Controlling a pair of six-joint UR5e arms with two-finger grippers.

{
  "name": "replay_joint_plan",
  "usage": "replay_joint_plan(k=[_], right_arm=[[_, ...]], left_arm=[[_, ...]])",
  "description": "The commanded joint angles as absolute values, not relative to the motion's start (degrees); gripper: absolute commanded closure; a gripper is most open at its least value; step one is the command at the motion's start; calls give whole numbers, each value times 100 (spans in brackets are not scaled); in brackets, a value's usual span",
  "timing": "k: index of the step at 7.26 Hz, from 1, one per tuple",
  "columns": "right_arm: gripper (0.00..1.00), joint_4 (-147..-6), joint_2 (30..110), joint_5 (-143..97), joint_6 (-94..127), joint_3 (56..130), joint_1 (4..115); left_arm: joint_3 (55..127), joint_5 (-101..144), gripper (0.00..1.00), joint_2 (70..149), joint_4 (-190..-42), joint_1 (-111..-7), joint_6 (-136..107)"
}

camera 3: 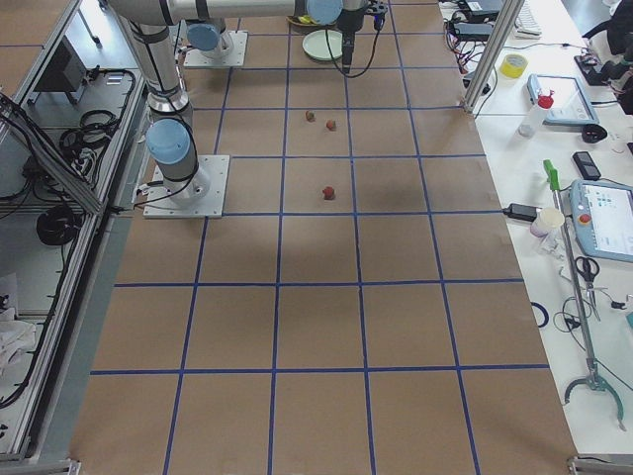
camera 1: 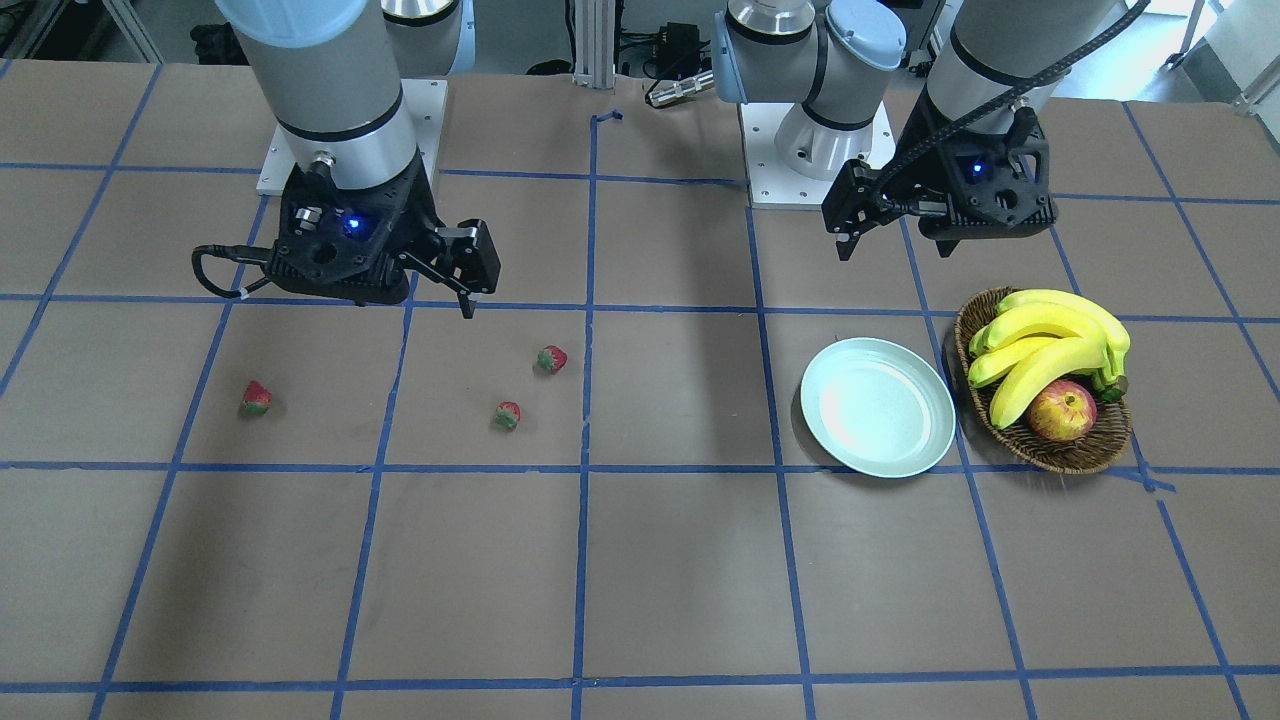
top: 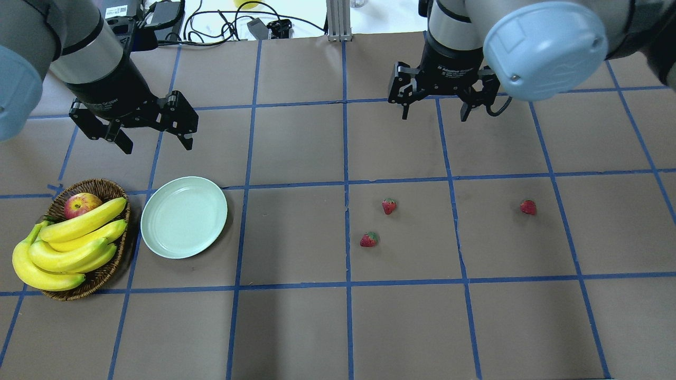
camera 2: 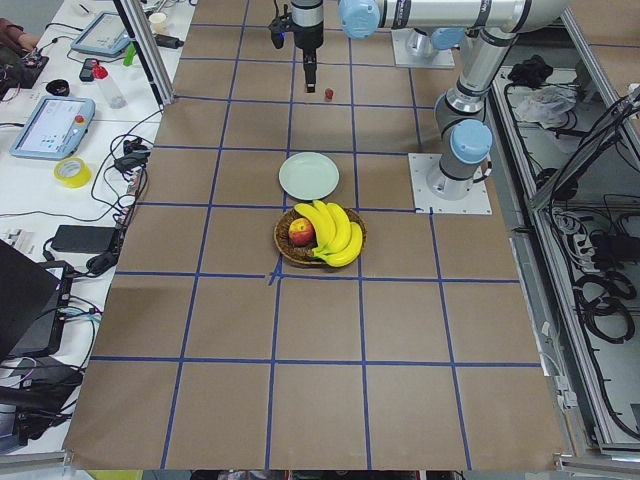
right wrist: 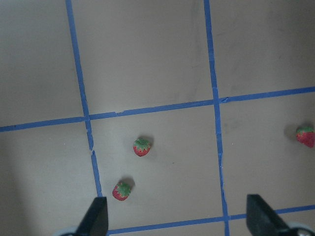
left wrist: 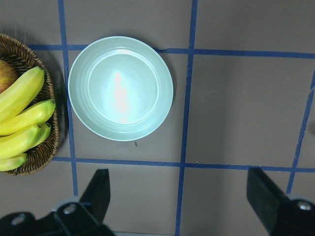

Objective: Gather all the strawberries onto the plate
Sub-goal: 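Lower the right gripper toward the two strawberries near the table center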

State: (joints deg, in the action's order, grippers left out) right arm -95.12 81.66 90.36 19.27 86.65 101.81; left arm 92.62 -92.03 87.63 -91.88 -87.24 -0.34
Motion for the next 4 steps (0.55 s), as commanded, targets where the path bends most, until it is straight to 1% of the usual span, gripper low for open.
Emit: replay_joint_plan(k=[1, 3, 4], right_arm=[[0, -9955, 7919, 9027, 2337, 8928, 10659], [0, -10334, 7936, 9035, 2592, 9367, 10784], [0, -10449, 7945, 9035, 2593, 9430, 10793]], left_arm=[[9264, -9193, 0, 8754, -9193, -8728, -35], [9264, -9211, 0, 8719, -9237, -8728, -35], [9264, -9202, 0, 8719, -9229, -8728, -35]])
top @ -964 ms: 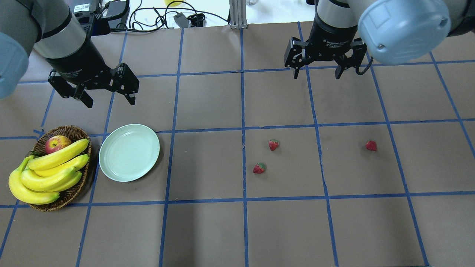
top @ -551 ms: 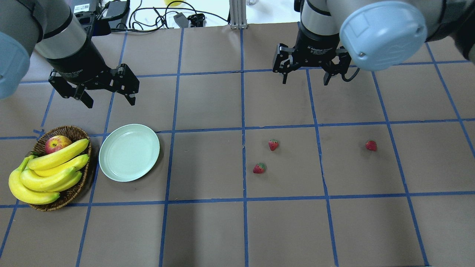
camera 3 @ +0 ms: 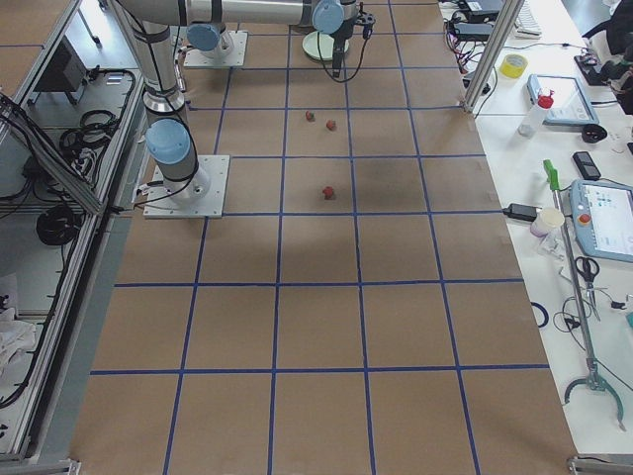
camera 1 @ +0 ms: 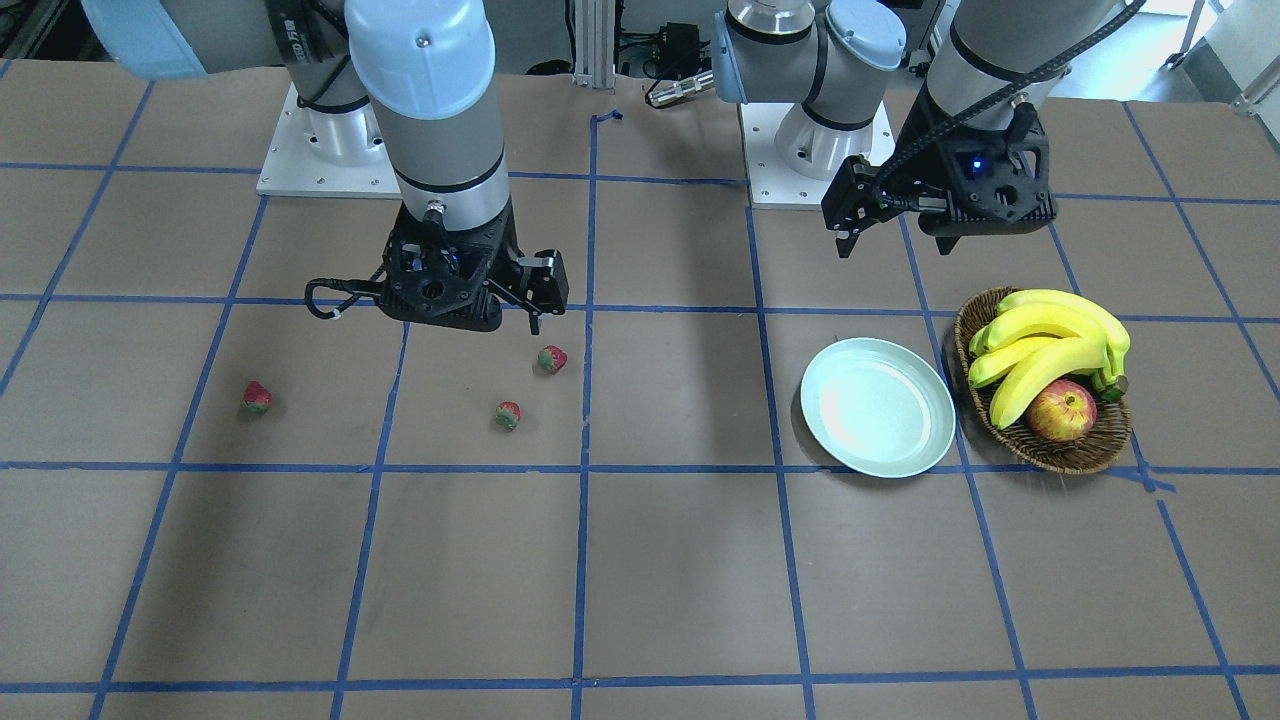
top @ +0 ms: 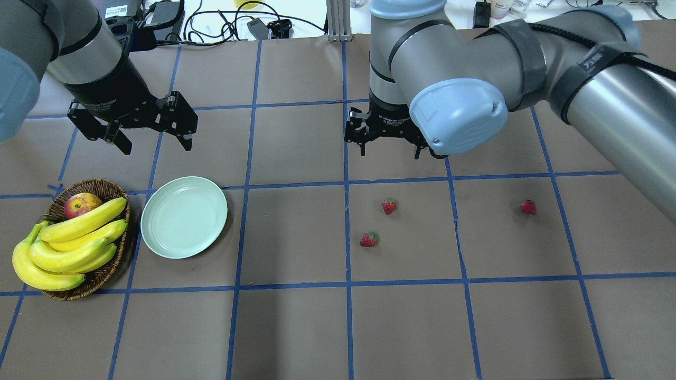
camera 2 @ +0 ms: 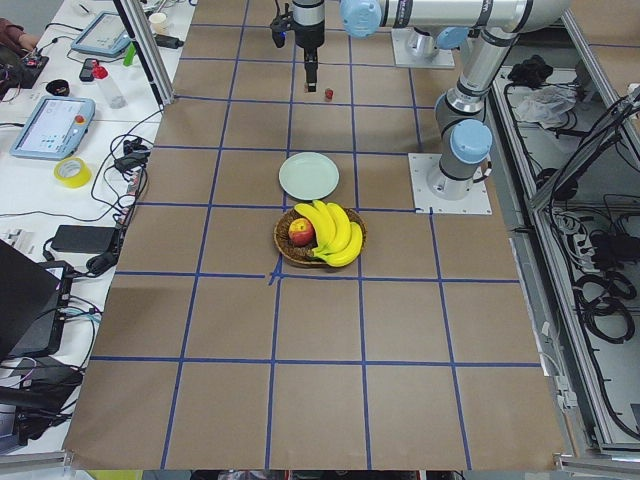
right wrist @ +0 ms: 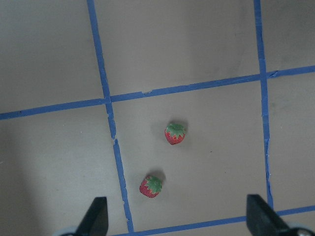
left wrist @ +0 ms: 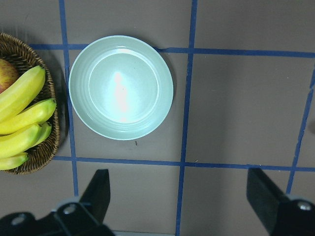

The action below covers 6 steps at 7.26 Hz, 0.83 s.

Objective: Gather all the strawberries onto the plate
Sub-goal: 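Lower the right gripper toward the two strawberries near the table center, then grasp the nearer strawberry with the right gripper and set it closer to the plate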

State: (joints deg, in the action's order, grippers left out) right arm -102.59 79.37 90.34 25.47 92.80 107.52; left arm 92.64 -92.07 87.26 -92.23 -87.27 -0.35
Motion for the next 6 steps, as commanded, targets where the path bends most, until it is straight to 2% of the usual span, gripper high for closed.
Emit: replay_joint_plan(k=[1, 2, 4, 5, 6], right_arm=[[0, -10476, 7911, 9018, 2688, 9518, 10863], [1, -10790, 7910, 8887, 2759, 9814, 10942], [0, -11947, 7858, 8745, 2935, 10867, 10995], [3, -12432, 7596, 8710, 2988, 11237, 11004], [3, -12715, 7237, 8536, 3101, 11285, 11004]], left_arm=[[9264, -9202, 0, 8727, -9229, -8719, -35], [9264, -9185, 0, 8754, -9185, -8719, -35], [9264, -9211, 0, 8728, -9211, -8719, -35], [9264, -9202, 0, 8728, -9211, -8719, -35], [9272, -9193, 0, 8754, -9194, -8727, -35]])
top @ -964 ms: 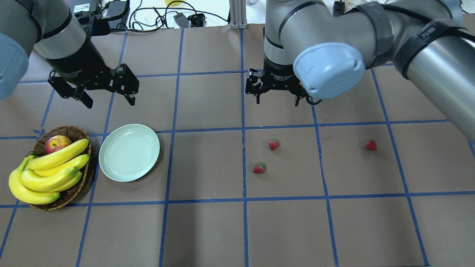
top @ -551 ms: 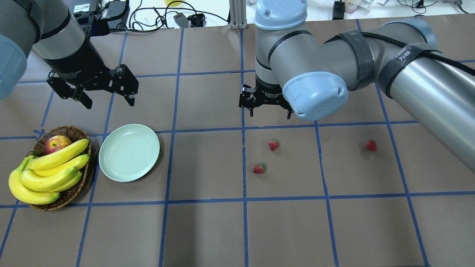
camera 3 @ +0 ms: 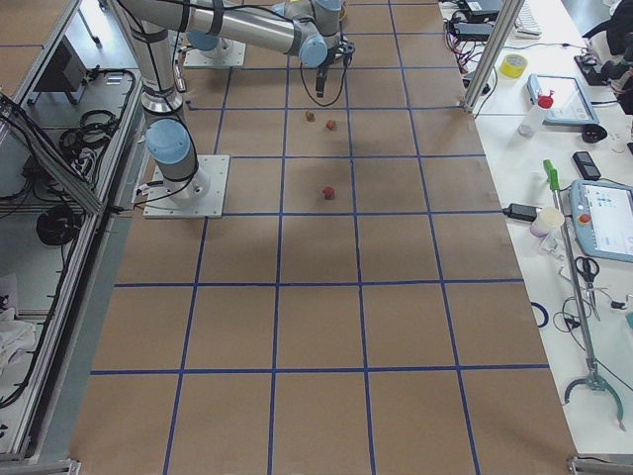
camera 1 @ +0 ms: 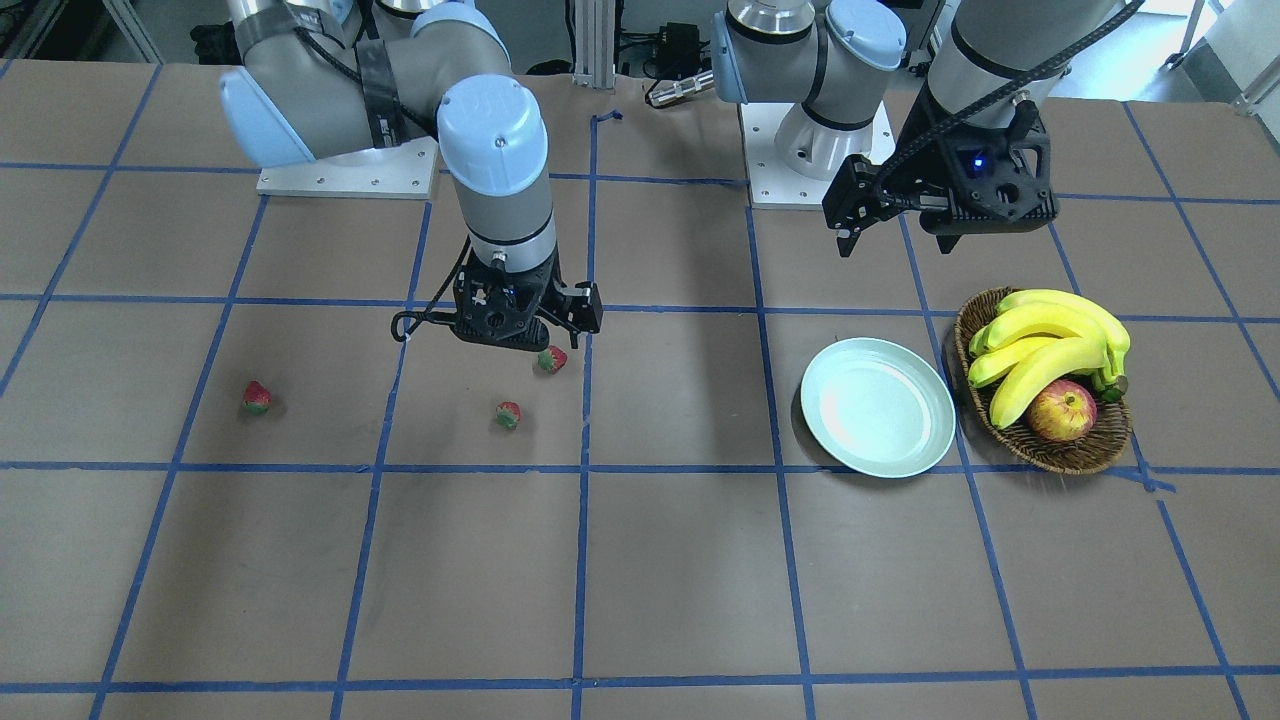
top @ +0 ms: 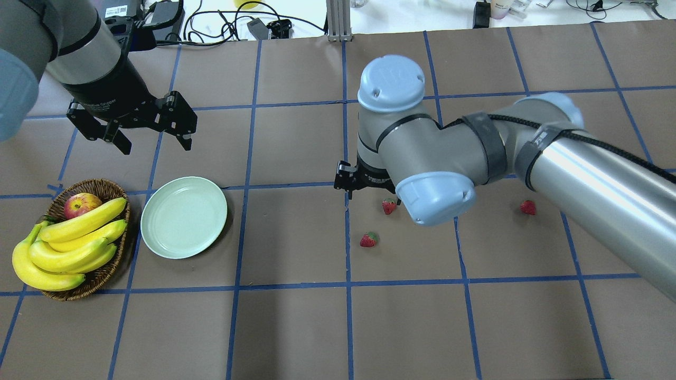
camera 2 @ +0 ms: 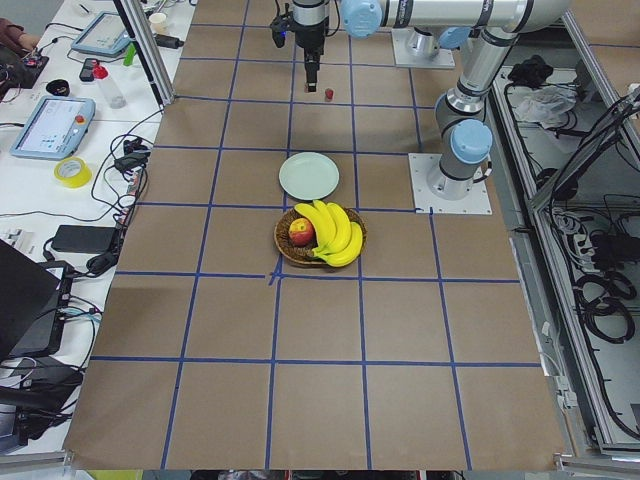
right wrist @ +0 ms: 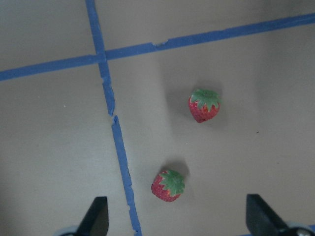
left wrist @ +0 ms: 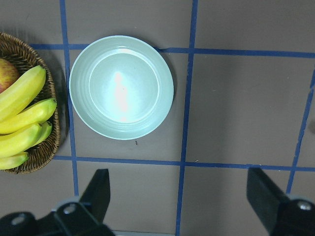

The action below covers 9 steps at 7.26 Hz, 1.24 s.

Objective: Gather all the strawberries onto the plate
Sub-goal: 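Grasp the nearer strawberry with the right gripper and set it closer to the plate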

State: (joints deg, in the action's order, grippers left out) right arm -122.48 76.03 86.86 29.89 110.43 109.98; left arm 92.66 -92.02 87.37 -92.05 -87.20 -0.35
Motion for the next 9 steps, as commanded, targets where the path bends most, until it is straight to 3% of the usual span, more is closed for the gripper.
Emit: replay_joint_plan(k=[1, 3, 5, 7, 8, 9], right_arm=[[4, -12813, 6955, 8517, 3233, 11294, 11004], [15, -12814, 6804, 8254, 3234, 11338, 11004], [44, -12736, 6829, 8288, 3217, 11329, 11004], [81, -12709, 6820, 8332, 3173, 11312, 11004], [90, -12674, 6838, 8332, 3173, 11268, 11004], [92, -12639, 6847, 8349, 3068, 11224, 11004]], left_arm=[[9264, -9176, 0, 8789, -9176, -8728, -61], [9264, -9185, 0, 8771, -9185, -8719, -35], [9272, -9185, 0, 8789, -9185, -8719, -35], [9264, -9193, 0, 8789, -9184, -8719, -35], [9264, -9193, 0, 8789, -9185, -8719, -35], [9272, -9193, 0, 8789, -9176, -8719, -26]])
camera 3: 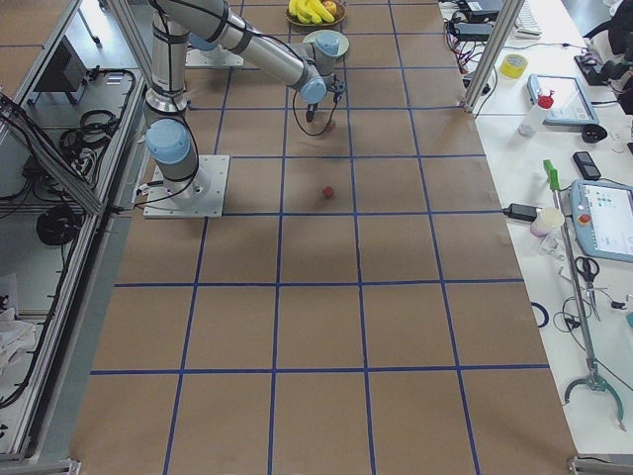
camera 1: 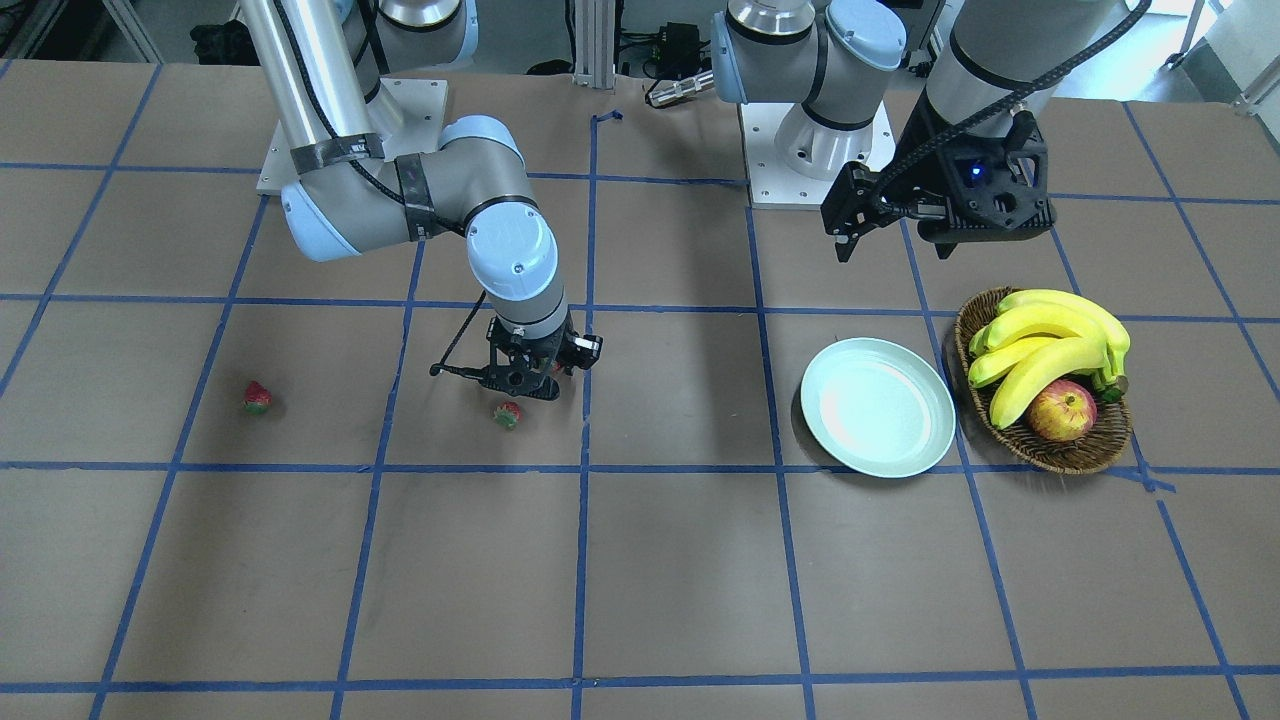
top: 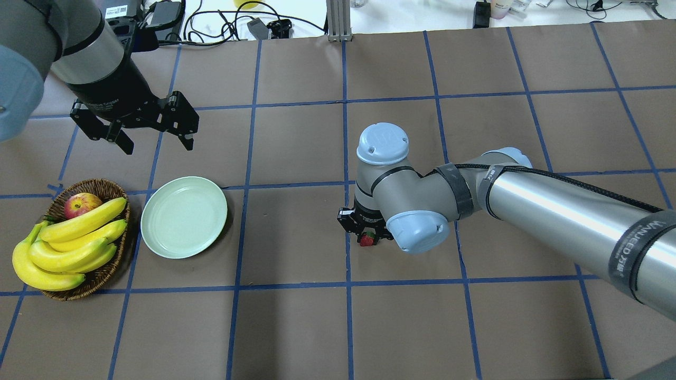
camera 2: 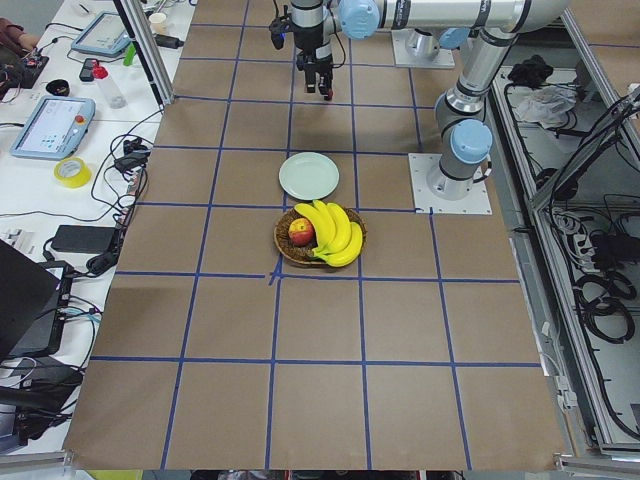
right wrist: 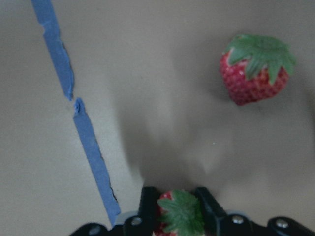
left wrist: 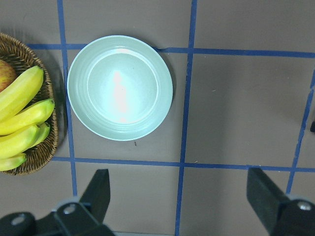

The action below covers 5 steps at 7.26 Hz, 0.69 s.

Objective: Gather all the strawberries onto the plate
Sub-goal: 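Grasp the nearer strawberry with the right gripper and set it closer to the plate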

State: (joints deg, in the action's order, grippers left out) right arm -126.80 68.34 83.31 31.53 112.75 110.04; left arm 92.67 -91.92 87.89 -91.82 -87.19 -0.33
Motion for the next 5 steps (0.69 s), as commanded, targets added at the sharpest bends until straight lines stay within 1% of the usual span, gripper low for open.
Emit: replay_joint_plan(k=[1, 3, 5], right_arm=[[93, -12508, 6847, 8341, 3006, 11084, 11004], [92, -12402, 6655, 7774, 3224, 10287, 11047], [90, -12462, 6085, 7541, 3811, 9619, 11494]], left_arm=[[9264, -9185, 0, 8806, -9167, -8701, -26], [9264, -9193, 0, 8798, -9176, -8561, -26], [9272, -9185, 0, 8807, -9176, -8561, -26]])
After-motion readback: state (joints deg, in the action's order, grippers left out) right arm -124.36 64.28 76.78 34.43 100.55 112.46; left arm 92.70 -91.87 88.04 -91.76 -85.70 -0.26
